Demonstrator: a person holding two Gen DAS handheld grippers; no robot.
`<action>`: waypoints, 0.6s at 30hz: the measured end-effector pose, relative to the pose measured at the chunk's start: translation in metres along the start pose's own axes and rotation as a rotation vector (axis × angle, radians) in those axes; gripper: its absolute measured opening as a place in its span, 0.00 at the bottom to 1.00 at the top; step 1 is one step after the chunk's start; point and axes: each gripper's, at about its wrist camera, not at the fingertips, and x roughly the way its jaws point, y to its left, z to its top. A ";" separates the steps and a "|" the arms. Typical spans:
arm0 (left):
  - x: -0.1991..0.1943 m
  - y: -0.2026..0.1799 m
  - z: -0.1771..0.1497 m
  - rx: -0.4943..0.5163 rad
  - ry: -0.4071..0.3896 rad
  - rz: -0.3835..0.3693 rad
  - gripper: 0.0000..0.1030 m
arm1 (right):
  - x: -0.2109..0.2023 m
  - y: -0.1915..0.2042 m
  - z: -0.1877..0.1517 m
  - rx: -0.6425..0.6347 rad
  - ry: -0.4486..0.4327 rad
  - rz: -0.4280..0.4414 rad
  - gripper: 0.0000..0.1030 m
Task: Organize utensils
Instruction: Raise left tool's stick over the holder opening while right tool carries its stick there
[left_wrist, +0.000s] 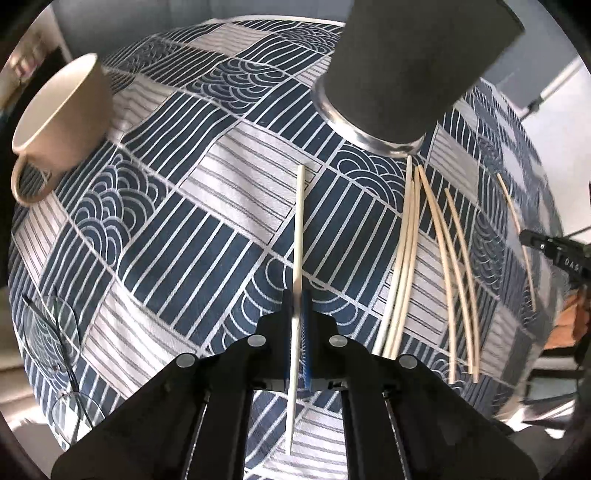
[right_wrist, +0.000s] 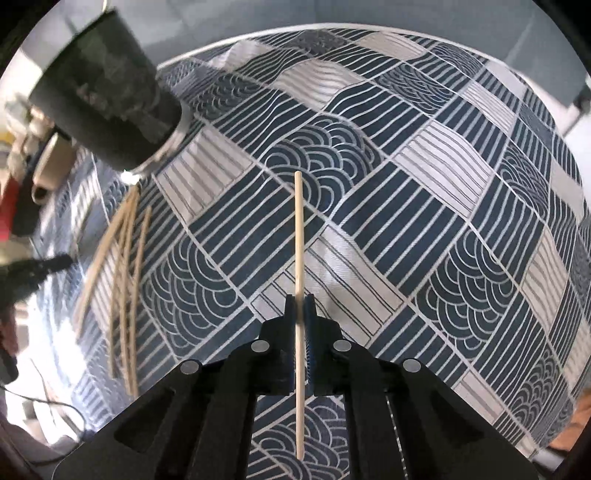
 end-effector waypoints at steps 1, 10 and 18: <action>-0.003 0.002 0.000 -0.008 0.000 0.001 0.04 | -0.003 -0.003 0.002 0.012 -0.007 0.008 0.04; -0.047 0.009 0.026 -0.024 -0.086 0.031 0.04 | -0.044 0.007 0.018 0.010 -0.099 0.083 0.04; -0.105 -0.014 0.064 0.031 -0.231 0.081 0.04 | -0.076 0.033 0.050 -0.090 -0.200 0.115 0.04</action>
